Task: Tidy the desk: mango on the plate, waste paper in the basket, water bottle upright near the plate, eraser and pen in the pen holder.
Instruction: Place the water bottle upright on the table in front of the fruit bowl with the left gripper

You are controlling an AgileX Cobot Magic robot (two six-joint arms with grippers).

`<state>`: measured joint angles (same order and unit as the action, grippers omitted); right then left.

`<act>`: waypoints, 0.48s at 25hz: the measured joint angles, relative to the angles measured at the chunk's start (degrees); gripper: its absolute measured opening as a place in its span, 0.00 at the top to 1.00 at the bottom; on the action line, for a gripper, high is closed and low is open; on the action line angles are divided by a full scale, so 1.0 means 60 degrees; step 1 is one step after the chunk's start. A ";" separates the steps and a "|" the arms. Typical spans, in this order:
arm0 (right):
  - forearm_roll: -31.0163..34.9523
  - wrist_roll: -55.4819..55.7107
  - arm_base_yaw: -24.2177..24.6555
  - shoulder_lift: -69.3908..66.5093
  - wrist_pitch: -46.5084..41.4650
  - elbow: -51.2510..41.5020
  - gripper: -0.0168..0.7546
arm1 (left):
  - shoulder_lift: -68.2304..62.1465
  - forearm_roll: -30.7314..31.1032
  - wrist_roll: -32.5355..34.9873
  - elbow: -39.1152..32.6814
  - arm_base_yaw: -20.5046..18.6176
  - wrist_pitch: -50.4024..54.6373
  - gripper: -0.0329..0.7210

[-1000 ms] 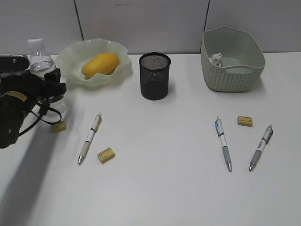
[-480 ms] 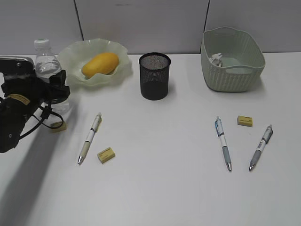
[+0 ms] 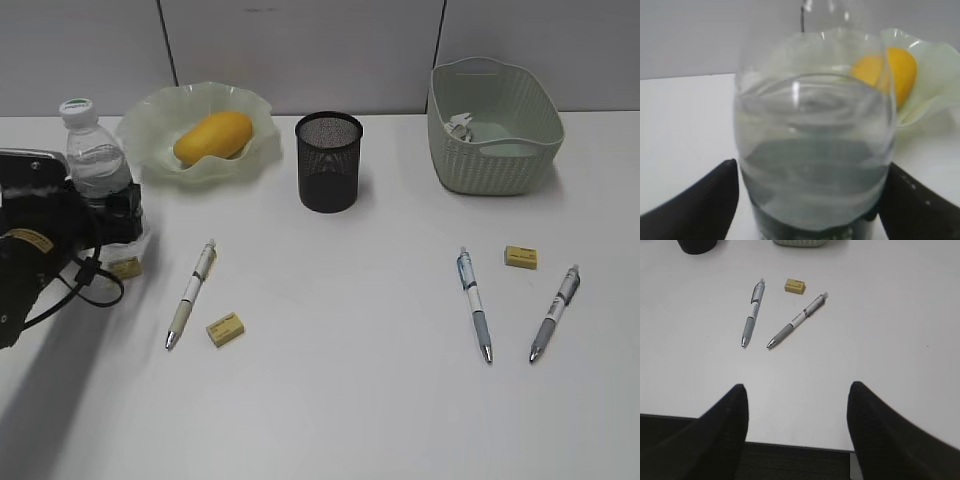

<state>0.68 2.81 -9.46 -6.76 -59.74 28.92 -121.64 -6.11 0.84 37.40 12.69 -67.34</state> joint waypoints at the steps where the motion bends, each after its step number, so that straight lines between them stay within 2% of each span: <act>1: 0.0000 0.0000 0.0000 0.0000 0.0000 0.0000 0.34 | 0.0072 0.0005 0.0000 -0.0118 0.0000 0.0000 0.09; 8: 0.0000 0.0000 0.0000 0.0000 0.0000 0.0000 0.34 | 0.0922 0.0062 0.0000 -0.1193 0.0000 0.0056 0.08; 12: 0.0000 0.0000 0.0000 0.0000 0.0000 0.0000 0.34 | 0.1793 0.0320 -0.0009 -0.1717 0.0000 0.0914 0.08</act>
<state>0.68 2.81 -9.46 -6.76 -59.74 28.92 -110.88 -4.19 0.79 27.10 12.69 -61.85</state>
